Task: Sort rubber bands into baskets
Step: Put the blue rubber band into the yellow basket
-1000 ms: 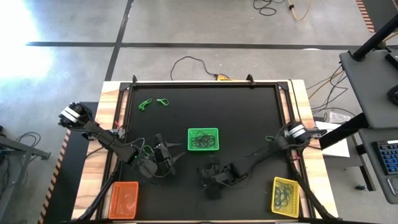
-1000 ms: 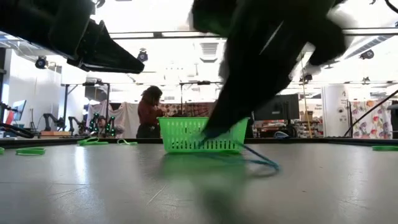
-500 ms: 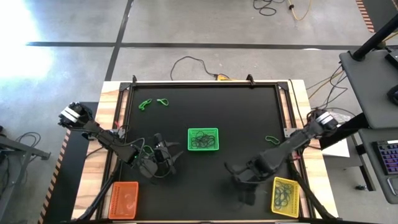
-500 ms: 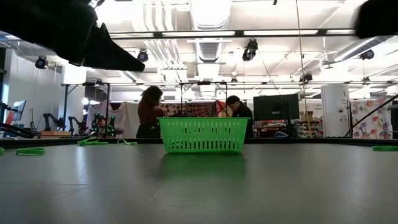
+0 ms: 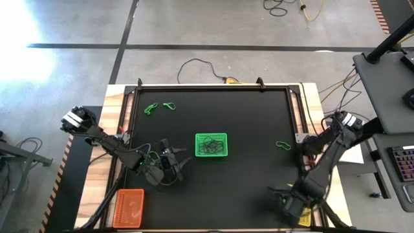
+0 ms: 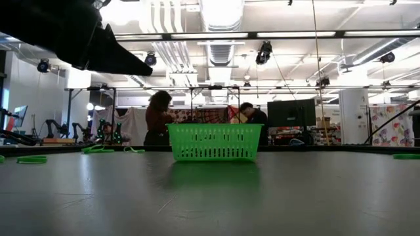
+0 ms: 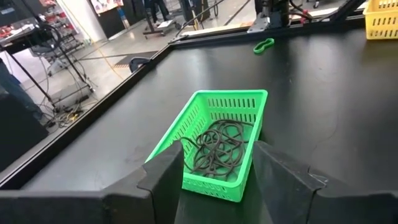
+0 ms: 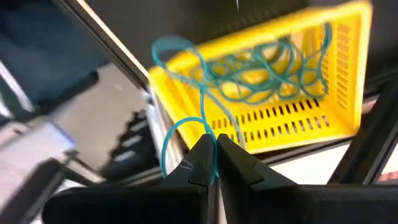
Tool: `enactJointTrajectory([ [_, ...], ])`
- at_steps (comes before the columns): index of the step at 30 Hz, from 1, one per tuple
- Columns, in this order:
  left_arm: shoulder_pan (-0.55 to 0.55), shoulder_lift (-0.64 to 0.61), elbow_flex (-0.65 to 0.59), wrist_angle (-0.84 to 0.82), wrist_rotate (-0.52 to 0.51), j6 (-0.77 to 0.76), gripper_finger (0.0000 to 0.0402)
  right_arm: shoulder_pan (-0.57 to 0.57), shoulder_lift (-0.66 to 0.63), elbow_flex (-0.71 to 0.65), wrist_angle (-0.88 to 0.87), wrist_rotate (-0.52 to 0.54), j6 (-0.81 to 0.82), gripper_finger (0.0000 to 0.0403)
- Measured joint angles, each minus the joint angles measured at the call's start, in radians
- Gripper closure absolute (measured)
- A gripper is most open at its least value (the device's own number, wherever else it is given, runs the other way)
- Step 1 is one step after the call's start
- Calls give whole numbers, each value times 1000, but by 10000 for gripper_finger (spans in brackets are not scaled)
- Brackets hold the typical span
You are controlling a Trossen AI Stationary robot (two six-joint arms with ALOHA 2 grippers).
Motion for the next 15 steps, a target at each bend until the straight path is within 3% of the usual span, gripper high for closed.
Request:
enactJointTrajectory([
  [8, 0, 0, 0, -24, 0, 8, 261, 100, 7, -169, 38, -5, 33, 391],
  [15, 0, 0, 0, -54, 2, 5, 276, 102, 7, -329, 254, -15, 23, 390],
])
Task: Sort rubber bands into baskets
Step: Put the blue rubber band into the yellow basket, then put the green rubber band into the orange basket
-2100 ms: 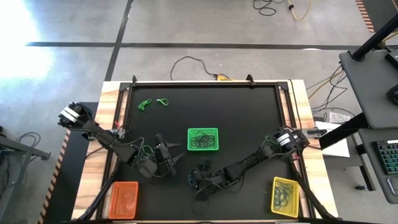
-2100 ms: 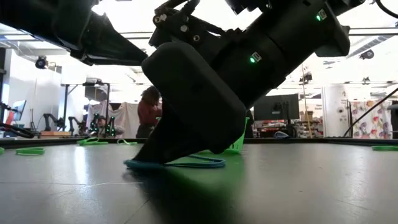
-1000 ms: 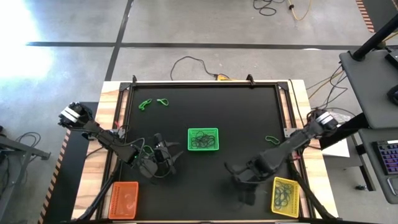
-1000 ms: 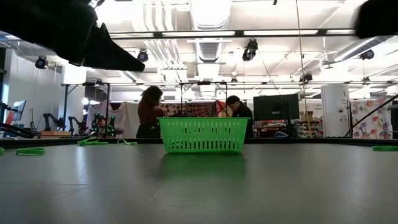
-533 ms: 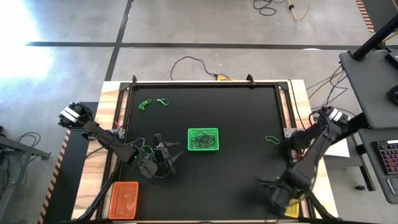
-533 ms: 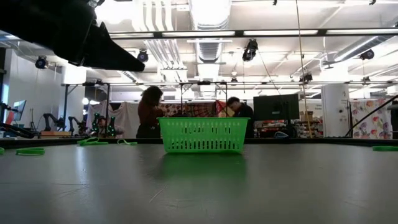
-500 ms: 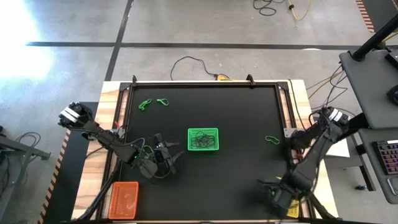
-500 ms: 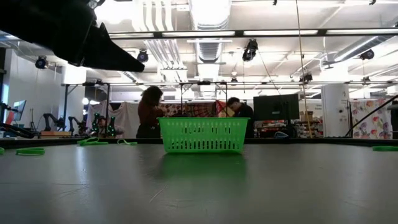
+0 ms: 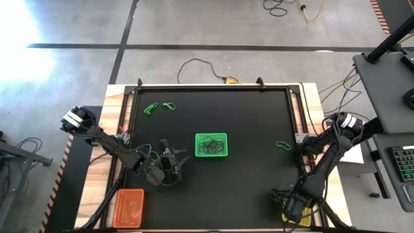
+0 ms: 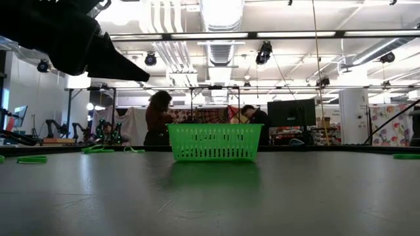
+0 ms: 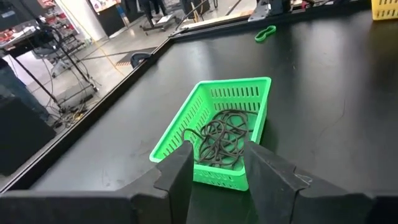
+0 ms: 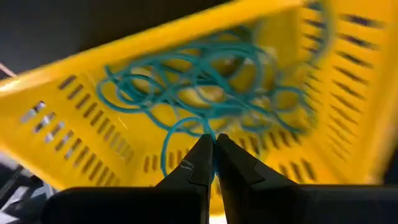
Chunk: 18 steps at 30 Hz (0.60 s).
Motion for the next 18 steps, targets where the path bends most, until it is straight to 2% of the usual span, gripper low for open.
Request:
enactJointTrajectory([
  [2, 0, 0, 0, -15, 35, -20, 276, 0, 0, -35, 79, 1, 13, 390],
  [4, 5, 0, 0, -19, 115, -27, 276, 0, 0, -61, 125, 4, 31, 390],
  [9, 11, -22, 0, -93, 238, -33, 276, 0, 0, -83, 117, 4, 95, 380],
  [15, 12, -168, 72, -590, 261, -288, 276, -7, -6, 16, 86, -3, 153, 311],
  [18, 6, -221, 116, -750, 262, -352, 276, -9, -8, 86, -4, -3, 140, 269],
])
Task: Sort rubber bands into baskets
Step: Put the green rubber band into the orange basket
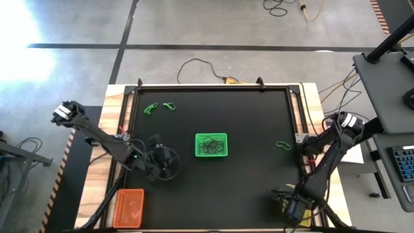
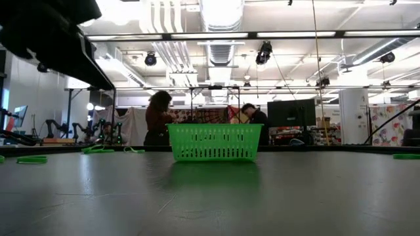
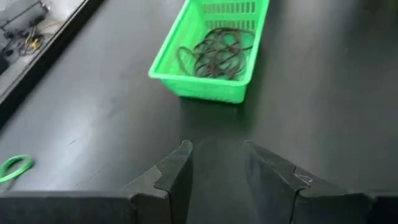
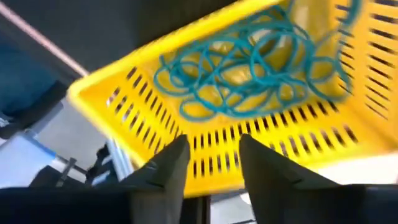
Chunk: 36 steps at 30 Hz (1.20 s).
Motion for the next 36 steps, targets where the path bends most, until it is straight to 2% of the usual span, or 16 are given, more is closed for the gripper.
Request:
enactJointTrajectory([
  [2, 0, -21, 23, -70, 1, -12, 276, -13, -7, 56, -86, 1, -38, 248],
  [4, 0, -35, 37, -96, 1, -14, 276, -35, -8, 122, -206, 48, -93, 235],
  [7, -1, -39, 44, -65, -3, -15, 276, -92, -7, 221, -419, 243, -200, 228],
  [10, -2, -15, 36, -1, 7, -15, 276, -195, -8, 290, -559, 454, -311, 231],
  [12, -2, 11, 35, 8, 29, -19, 276, -298, -9, 298, -615, 497, -438, 235],
  [15, -4, 57, 35, 13, 63, -45, 276, -468, -8, 259, -607, 498, -651, 240],
  [19, -26, 118, 35, 28, 137, -61, 276, -694, 1, 128, -574, 451, -923, 232],
  [24, -94, 158, 55, 34, 171, -76, 276, -925, -20, -71, -557, 465, -1088, 208],
  [26, -114, 167, 61, 31, 172, -76, 276, -1005, -38, -132, -479, 474, -1118, 204],
  [30, -134, 176, 68, 33, 171, -90, 276, -1108, -47, -214, -302, 437, -1195, 205],
  [33, -140, 176, 60, 33, 171, -93, 276, -1158, -34, -240, -297, 433, -1228, 213],
  [36, -140, 176, 49, 31, 159, -92, 276, -1182, -29, -257, -300, 383, -1231, 219],
])
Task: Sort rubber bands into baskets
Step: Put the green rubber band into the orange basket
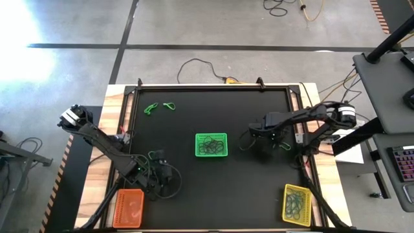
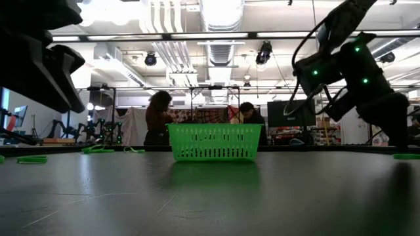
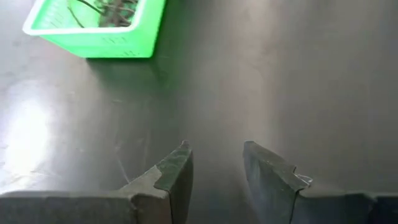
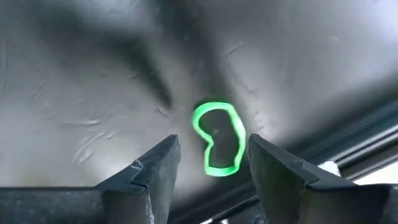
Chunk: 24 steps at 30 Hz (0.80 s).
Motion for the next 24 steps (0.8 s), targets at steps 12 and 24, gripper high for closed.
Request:
enactJointTrajectory([
  [12, -13, -2, 5, -29, -55, 20, 276, -6, 2, -123, 37, -22, -27, 252],
  [24, -13, -4, 45, -31, -140, 163, 276, -11, 3, -127, 120, -58, -69, 377],
])
